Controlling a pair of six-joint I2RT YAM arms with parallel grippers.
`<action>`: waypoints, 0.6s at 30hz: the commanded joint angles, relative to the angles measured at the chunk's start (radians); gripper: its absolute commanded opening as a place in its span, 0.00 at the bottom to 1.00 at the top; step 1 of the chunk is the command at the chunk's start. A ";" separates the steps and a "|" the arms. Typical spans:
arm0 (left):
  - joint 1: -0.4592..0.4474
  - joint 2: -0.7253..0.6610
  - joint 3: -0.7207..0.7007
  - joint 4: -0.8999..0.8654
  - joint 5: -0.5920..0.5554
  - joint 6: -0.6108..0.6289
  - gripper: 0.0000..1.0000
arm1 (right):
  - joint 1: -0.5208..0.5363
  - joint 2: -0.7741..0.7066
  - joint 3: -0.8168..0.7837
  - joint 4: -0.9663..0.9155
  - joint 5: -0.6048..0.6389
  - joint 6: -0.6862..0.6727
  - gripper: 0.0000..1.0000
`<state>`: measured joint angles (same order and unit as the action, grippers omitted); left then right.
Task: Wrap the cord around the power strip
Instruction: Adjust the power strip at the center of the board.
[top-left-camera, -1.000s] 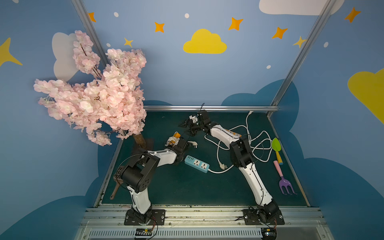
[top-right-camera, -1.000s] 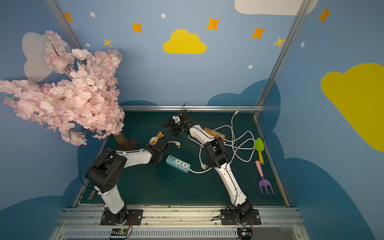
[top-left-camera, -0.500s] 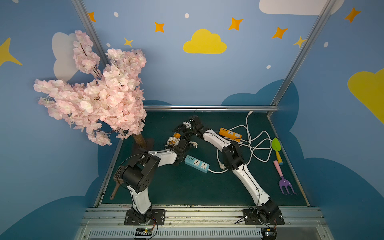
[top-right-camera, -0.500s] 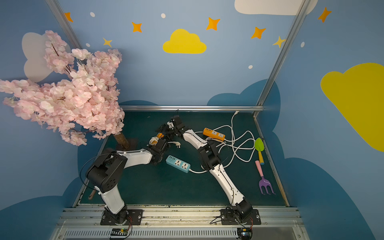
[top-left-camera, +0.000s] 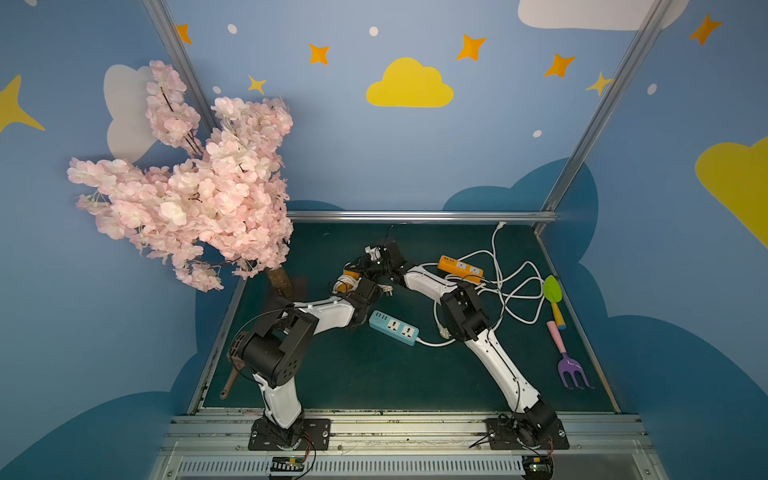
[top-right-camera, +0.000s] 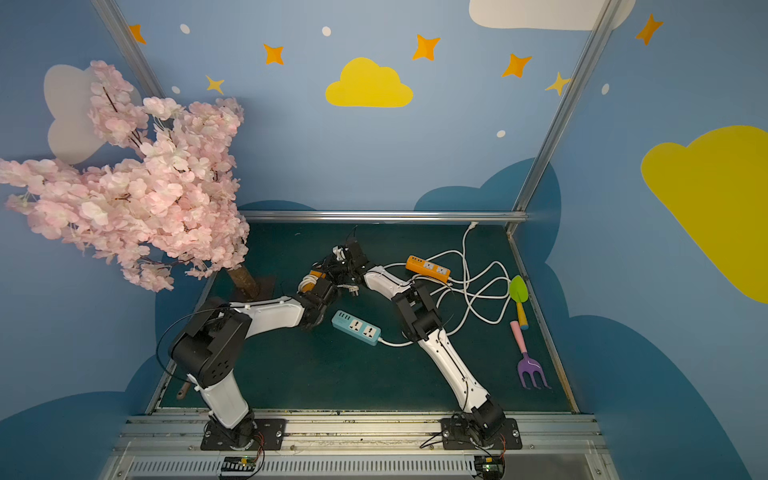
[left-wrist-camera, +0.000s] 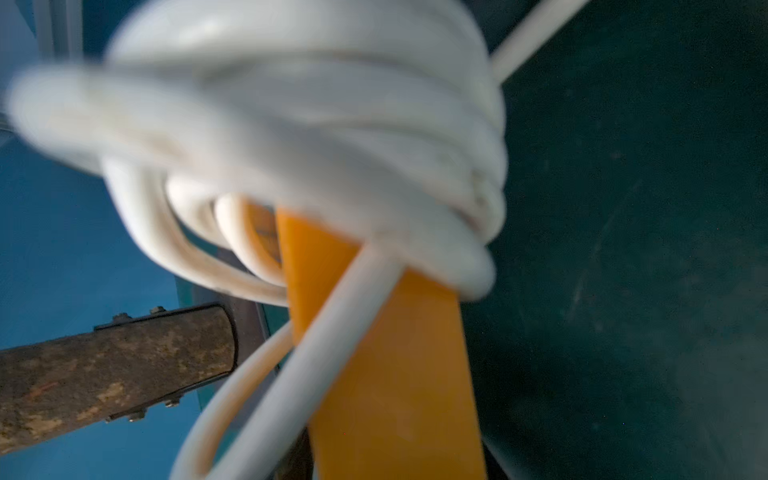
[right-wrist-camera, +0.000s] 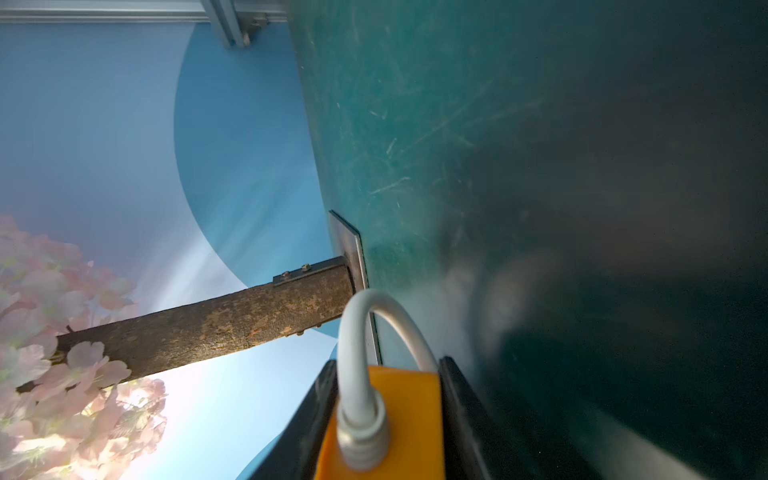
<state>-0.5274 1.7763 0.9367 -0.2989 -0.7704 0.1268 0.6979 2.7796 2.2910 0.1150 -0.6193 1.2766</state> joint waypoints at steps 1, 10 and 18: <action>0.002 -0.055 0.030 -0.157 0.103 -0.044 0.65 | -0.003 -0.020 -0.087 0.147 0.100 -0.016 0.31; 0.003 -0.187 0.124 -0.340 0.344 -0.150 0.74 | -0.006 -0.053 -0.249 0.401 0.190 -0.023 0.26; 0.113 -0.278 0.231 -0.371 0.602 -0.349 0.72 | -0.008 -0.065 -0.307 0.520 0.203 -0.020 0.26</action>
<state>-0.4717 1.5280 1.1431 -0.6346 -0.3183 -0.1078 0.7013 2.7186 1.9984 0.6064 -0.4950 1.3006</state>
